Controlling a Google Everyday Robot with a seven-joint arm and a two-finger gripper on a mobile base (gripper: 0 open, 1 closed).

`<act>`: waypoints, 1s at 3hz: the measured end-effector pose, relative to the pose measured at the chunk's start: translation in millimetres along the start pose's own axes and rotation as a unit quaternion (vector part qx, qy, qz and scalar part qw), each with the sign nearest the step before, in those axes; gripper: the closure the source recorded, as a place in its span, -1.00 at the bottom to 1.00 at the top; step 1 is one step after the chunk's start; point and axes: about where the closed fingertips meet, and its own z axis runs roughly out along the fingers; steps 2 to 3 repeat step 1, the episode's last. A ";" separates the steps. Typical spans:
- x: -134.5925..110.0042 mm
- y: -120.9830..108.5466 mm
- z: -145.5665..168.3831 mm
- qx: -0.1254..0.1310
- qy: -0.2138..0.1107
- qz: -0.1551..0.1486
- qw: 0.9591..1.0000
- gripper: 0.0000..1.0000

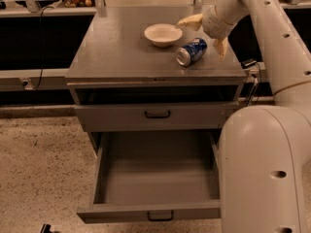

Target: Pick pepsi can from middle drawer and place on counter

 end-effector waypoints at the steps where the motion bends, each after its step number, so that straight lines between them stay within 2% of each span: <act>1: 0.5 -2.2 -3.7 0.000 0.005 -0.005 1.000 -1.00; 3: 0.5 -2.2 -3.7 0.000 0.005 -0.005 1.000 -1.00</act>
Offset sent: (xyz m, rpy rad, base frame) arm 0.0000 0.0000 0.0000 0.0000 0.0000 0.0000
